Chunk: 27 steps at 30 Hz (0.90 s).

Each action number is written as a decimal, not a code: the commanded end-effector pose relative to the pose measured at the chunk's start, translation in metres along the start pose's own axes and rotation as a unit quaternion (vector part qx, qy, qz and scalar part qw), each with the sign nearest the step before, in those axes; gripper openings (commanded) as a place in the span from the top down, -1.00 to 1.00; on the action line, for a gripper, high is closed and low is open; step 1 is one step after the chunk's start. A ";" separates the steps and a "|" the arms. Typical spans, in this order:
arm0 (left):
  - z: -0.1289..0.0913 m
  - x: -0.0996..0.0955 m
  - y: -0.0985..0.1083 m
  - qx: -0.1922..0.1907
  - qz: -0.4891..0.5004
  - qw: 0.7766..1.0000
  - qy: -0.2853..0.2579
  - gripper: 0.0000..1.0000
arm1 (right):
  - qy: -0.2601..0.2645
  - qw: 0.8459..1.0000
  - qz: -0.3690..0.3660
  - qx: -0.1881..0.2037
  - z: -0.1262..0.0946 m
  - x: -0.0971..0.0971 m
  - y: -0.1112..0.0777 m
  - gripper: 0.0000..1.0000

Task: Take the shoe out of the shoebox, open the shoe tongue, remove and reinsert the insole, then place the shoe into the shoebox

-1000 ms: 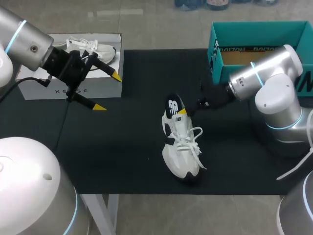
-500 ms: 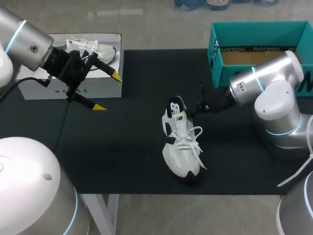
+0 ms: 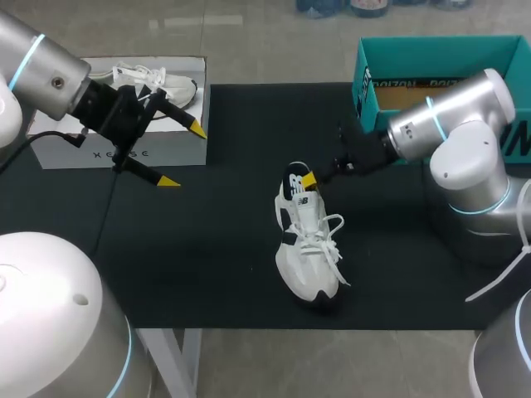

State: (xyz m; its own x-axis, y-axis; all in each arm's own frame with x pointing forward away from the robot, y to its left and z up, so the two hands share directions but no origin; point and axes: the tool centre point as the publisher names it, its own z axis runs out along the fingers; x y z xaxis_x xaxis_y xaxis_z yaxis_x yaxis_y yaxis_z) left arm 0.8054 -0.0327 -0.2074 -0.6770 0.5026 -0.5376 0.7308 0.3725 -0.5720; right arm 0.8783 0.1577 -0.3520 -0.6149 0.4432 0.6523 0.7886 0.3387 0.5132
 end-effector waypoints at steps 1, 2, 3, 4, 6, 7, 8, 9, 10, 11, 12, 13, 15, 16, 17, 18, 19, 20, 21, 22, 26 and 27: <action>0.000 0.000 0.000 -0.001 0.000 1.000 0.001 -1.00 | -0.002 1.000 0.000 0.002 0.001 -0.001 0.002 1.00; 0.000 0.000 0.000 -0.001 0.000 1.000 0.001 -1.00 | -0.002 1.000 0.000 0.002 0.001 -0.001 0.002 1.00; 0.000 0.000 0.000 -0.001 0.000 1.000 0.001 -1.00 | -0.002 1.000 0.000 0.002 0.001 -0.001 0.000 1.00; 0.000 0.000 0.000 -0.001 0.000 1.000 0.001 -1.00 | -0.001 1.000 0.001 0.002 0.002 0.000 -0.002 1.00; 0.000 0.000 0.000 -0.001 0.000 1.000 0.001 -1.00 | 0.000 1.000 0.004 0.003 0.002 0.002 -0.007 1.00; 0.000 0.000 0.000 -0.001 0.000 1.000 0.001 -1.00 | 0.001 1.000 0.007 0.004 0.003 0.002 -0.010 1.00; 0.000 0.000 0.000 -0.001 0.000 1.000 0.001 -1.00 | 0.001 1.000 0.010 0.004 0.004 0.002 -0.014 1.00; 0.000 0.000 0.000 -0.001 0.000 1.000 0.001 -1.00 | 0.003 1.000 0.013 0.005 0.005 0.002 -0.017 1.00; 0.000 0.000 0.000 -0.001 0.000 1.000 0.001 -1.00 | 0.003 1.000 0.015 0.006 0.006 0.003 -0.020 1.00; 0.000 0.000 0.000 -0.001 0.000 1.000 0.001 -1.00 | 0.005 1.000 0.018 0.008 0.007 0.003 -0.023 1.00; 0.000 0.000 0.000 -0.001 0.000 1.000 0.001 -1.00 | 0.006 1.000 0.020 0.010 0.009 0.003 -0.026 1.00; 0.000 0.000 0.000 -0.001 0.000 1.000 0.001 -1.00 | 0.007 1.000 0.022 0.011 0.010 0.004 -0.029 1.00; 0.000 0.000 0.000 -0.001 0.000 1.000 0.001 -1.00 | 0.009 1.000 0.026 0.012 0.012 0.004 -0.034 1.00; 0.000 0.000 0.000 -0.001 0.000 1.000 0.001 -1.00 | 0.010 0.999 0.028 0.013 0.014 0.004 -0.036 1.00; 0.000 0.000 0.000 -0.001 0.000 1.000 0.001 -1.00 | 0.010 0.999 0.030 0.014 0.015 0.004 -0.038 1.00; 0.000 0.000 0.000 -0.001 0.000 1.000 0.001 -1.00 | 0.011 0.999 0.032 0.014 0.015 0.003 -0.040 1.00; 0.000 0.000 0.000 -0.001 0.000 1.000 0.001 -1.00 | 0.010 0.999 0.034 0.015 0.016 0.003 -0.042 1.00; 0.000 0.000 0.000 -0.001 0.000 1.000 0.001 -1.00 | 0.010 0.999 0.036 0.015 0.016 0.002 -0.043 1.00; 0.000 0.000 0.000 -0.001 0.000 1.000 0.001 -1.00 | 0.009 0.999 0.039 0.015 0.016 0.001 -0.044 1.00; 0.000 0.000 0.000 -0.001 0.000 1.000 0.001 -1.00 | 0.008 0.999 0.041 0.014 0.015 0.000 -0.044 1.00; 0.000 0.000 0.000 -0.001 0.000 1.000 0.001 -1.00 | 0.004 0.999 0.041 0.015 0.013 0.001 -0.041 1.00; 0.000 0.000 0.000 -0.001 0.000 1.000 0.001 -1.00 | 0.003 0.999 0.040 0.014 0.012 0.003 -0.039 0.80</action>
State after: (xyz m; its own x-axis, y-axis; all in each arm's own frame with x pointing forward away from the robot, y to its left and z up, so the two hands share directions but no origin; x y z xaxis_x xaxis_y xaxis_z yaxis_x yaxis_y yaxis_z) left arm 0.8054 -0.0327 -0.2074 -0.6770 0.5026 -0.5376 0.7308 0.3725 -0.5720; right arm 0.8496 0.1552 -0.3758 -0.5507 0.4573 0.6982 0.8343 0.3258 0.4447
